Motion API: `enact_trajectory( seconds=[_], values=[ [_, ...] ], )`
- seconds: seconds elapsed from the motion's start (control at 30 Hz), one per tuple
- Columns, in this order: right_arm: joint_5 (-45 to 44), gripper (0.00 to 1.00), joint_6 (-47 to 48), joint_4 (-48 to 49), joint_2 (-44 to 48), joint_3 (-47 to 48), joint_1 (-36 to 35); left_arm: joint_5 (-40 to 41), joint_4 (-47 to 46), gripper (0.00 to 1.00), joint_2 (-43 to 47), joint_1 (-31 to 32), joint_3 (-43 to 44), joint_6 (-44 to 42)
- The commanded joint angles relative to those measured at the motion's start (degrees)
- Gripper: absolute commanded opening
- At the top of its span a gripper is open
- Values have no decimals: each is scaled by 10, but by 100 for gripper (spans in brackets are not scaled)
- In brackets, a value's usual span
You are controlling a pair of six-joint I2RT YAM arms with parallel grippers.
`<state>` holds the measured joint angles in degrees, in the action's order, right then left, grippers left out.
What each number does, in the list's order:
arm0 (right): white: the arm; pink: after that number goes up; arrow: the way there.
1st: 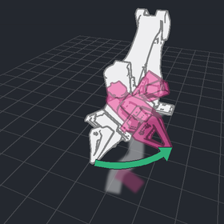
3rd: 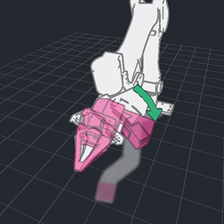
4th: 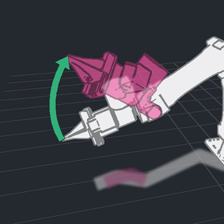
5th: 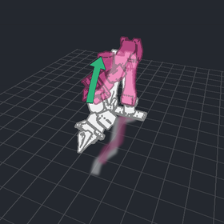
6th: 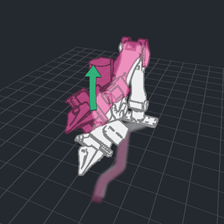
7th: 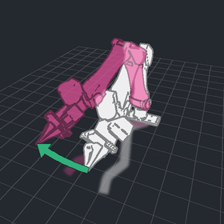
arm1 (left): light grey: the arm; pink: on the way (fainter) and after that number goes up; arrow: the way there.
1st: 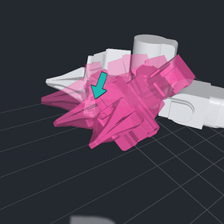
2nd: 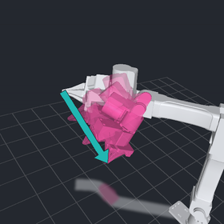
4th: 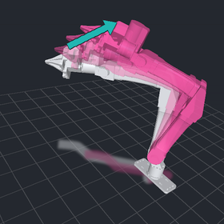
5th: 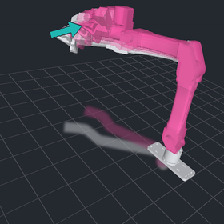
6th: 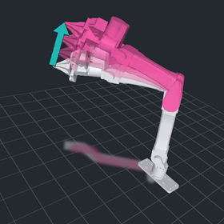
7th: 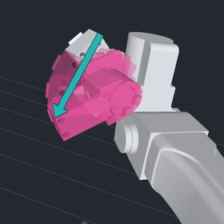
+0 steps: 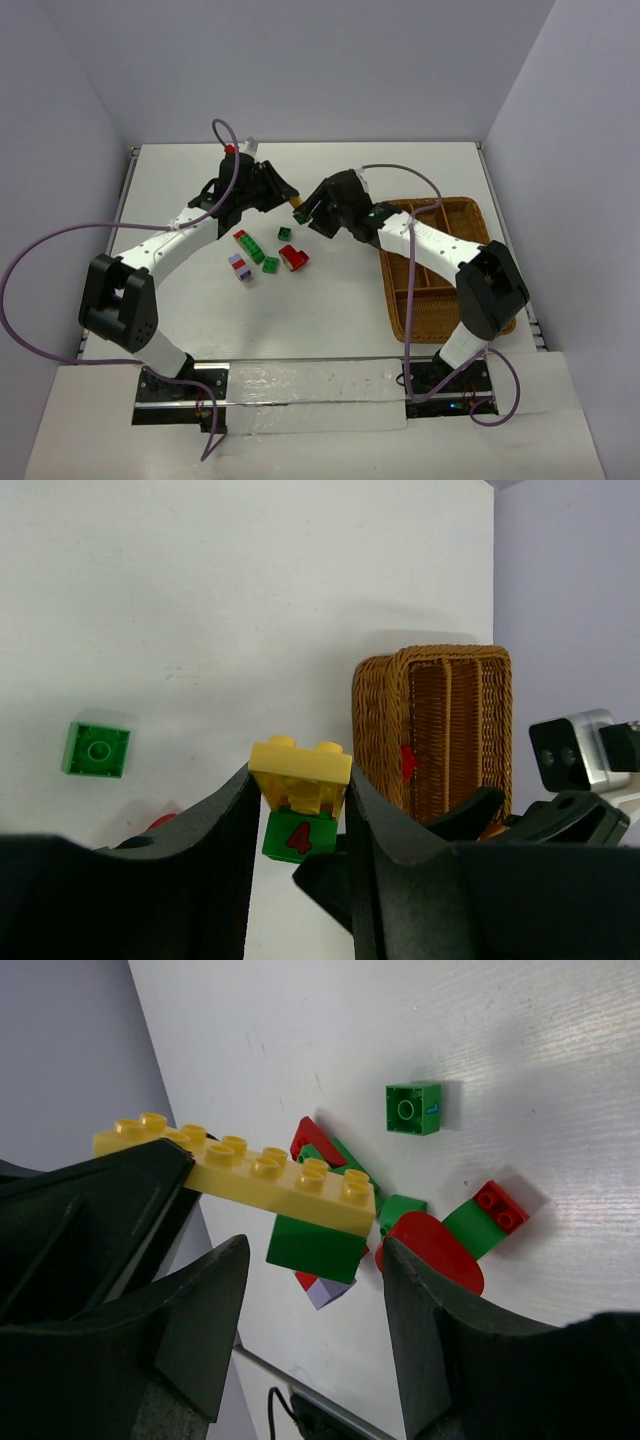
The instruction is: Sort the legos into containers by color
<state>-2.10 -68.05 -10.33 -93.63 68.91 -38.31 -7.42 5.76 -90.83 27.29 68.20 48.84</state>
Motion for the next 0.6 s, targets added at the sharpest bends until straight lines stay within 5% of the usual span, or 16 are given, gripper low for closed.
enact_trajectory(
  seconds=[0.0,0.2,0.37,0.57],
  values=[
    [-25,61,-15,20,-7,32,8,5,-34,0,31,0,-2,-9],
    [-15,45,-15,25,-10,29,10,10,-32,0,30,0,0,-10],
    [-7,43,-15,29,-14,20,11,12,-38,0,32,0,-3,-11],
    [1,9,6,40,-8,4,12,19,-34,0,27,0,3,-15]
  ],
)
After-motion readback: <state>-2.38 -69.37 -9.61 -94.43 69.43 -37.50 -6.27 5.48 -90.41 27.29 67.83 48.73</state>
